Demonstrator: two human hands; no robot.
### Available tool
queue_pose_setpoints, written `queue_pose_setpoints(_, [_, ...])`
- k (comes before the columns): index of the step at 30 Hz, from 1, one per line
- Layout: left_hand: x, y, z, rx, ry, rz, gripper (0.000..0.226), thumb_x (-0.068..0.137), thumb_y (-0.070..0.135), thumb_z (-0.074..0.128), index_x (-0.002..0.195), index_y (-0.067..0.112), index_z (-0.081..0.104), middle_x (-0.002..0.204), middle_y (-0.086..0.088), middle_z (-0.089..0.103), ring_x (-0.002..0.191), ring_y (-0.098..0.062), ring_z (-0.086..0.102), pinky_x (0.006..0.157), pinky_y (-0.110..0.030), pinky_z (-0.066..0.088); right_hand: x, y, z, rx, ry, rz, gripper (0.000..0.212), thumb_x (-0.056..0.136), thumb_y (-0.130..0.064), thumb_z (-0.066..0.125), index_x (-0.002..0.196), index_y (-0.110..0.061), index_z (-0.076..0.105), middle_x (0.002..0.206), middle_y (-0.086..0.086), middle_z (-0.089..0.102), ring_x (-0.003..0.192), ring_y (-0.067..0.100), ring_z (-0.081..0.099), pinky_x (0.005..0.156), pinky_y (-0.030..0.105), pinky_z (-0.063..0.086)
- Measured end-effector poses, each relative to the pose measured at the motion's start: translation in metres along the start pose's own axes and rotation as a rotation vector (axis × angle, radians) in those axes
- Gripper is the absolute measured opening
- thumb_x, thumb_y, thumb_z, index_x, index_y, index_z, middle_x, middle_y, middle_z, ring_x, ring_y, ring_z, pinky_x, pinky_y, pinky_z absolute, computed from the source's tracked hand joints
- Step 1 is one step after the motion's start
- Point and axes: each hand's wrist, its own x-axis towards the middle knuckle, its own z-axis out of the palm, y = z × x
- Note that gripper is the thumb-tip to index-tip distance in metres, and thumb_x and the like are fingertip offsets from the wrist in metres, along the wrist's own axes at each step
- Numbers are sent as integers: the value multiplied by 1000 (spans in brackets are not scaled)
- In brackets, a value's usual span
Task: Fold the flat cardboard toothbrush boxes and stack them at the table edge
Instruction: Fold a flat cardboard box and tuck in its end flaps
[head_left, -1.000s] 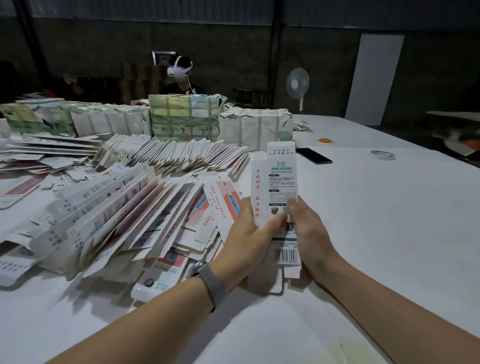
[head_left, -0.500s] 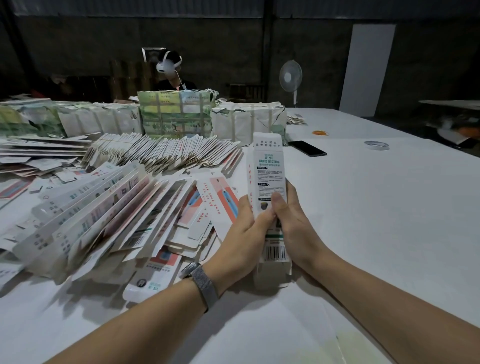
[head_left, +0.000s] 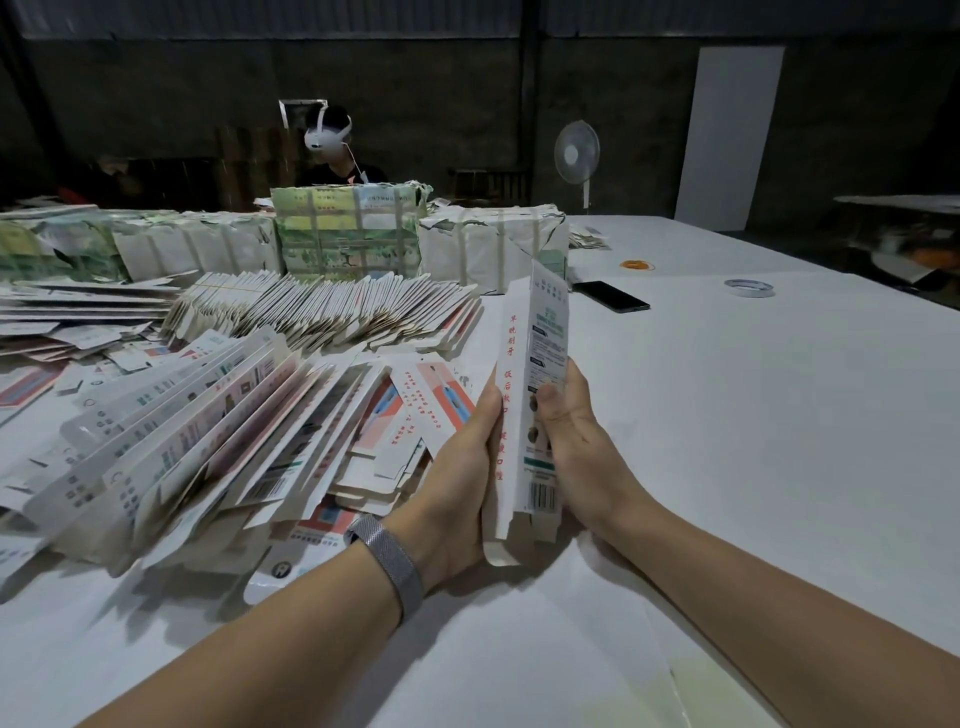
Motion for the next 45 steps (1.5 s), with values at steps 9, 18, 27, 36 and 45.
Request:
queue_pose_setpoints(9, [1,1,2,-4,-99,139,41,100,40,54,140,49,53,125,6,72,106,-16,73,79,-34,62,2,0,1,4,-12,8,53,97,-58,40,145,-35,43,136,-7,62,122,12,61,103,39,50])
queue_pose_setpoints(18, [0,-7,4,224,-89,317,78,82,22,78,137,47,29,117,-2,70,101,-19,74,78,-29,61,0,-9,-8,220,44,82,38,94,-45,59,127,-28,58,117,5,72,107,27,71,92,50,58])
queue_pose_setpoints(27, [2,-7,2,299,-87,236,44,98,40,62,131,53,37,98,-4,76,84,-21,76,72,-31,60,-1,-6,-16,172,54,160,17,101,-26,48,111,-22,62,81,1,75,74,22,75,60,27,58])
queue_pose_setpoints(36, [8,-7,-4,135,-26,287,24,105,46,42,129,41,47,102,-8,72,82,-21,73,76,-39,61,-5,-9,-15,89,-108,160,38,81,-45,46,104,-20,63,78,1,74,69,21,74,66,28,58])
queue_pose_setpoints(45, [5,-4,-2,227,-13,356,18,106,37,42,121,47,45,96,0,74,80,-18,74,70,-30,60,-6,-11,-14,92,-157,130,38,85,-43,51,112,-22,67,92,7,76,84,28,75,74,31,61])
